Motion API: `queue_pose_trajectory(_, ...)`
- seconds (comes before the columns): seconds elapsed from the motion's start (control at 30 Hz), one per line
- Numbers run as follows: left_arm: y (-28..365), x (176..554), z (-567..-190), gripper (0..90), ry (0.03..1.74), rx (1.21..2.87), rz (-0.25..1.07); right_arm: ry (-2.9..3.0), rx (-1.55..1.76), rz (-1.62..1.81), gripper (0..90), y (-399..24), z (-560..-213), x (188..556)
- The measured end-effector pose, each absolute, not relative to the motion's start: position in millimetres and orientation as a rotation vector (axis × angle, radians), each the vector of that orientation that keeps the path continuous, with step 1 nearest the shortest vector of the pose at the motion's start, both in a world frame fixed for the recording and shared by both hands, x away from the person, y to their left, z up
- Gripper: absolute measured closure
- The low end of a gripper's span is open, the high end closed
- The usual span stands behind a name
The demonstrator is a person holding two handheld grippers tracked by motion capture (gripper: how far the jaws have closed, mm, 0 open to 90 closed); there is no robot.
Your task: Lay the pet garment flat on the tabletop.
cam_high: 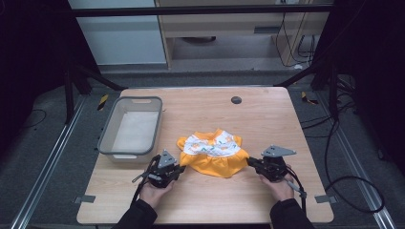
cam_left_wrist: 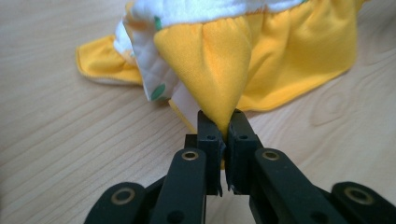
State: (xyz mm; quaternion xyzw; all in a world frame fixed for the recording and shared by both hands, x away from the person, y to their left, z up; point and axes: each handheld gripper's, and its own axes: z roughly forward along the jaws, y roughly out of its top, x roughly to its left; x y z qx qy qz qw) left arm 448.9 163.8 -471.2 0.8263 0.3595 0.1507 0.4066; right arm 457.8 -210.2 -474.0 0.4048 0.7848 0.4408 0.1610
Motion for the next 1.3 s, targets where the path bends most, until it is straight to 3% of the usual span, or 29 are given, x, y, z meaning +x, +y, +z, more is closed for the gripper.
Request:
queue_pose_trajectory(0.2, 185, 428, -451, 85.7, 0.864, 2.045, 0.261, 2.286, 1.120, 1.317, 87.2, -220, -451, 428)
queue_pose_trajectory(0.4, 196, 410, -458, 84.4, 0.885, 2.101, 0.180, 2.372, 1.126, 1.328, 86.8, -221, -448, 401)
queue_pose_trajectory(0.5, 194, 407, -471, 77.7, 0.910, 2.157, 0.209, 2.390, 1.135, 1.249, 84.8, -216, -460, 399)
queue_pose_trajectory(0.57, 195, 407, -474, 65.4, 0.924, 2.153, 0.239, 2.404, 1.148, 1.200, 79.1, -213, -467, 402)
queue_pose_trajectory(0.67, 201, 404, -470, 55.2, 0.930, 2.099, 0.245, 2.379, 1.111, 1.212, 73.4, -212, -467, 402)
queue_pose_trajectory(0.83, 207, 394, -455, 46.9, 0.896, 2.011, 0.311, 2.277, 1.080, 1.299, 66.3, -214, -455, 399)
queue_pose_trajectory(1.13, 168, 396, -442, 68.8, 0.792, 2.028, 0.285, 2.274, 1.049, 1.351, 81.8, -194, -450, 402)
queue_pose_trajectory(1.3, 141, 403, -459, 73.8, 0.792, 2.140, 0.248, 2.341, 1.025, 1.321, 85.3, -176, -461, 402)
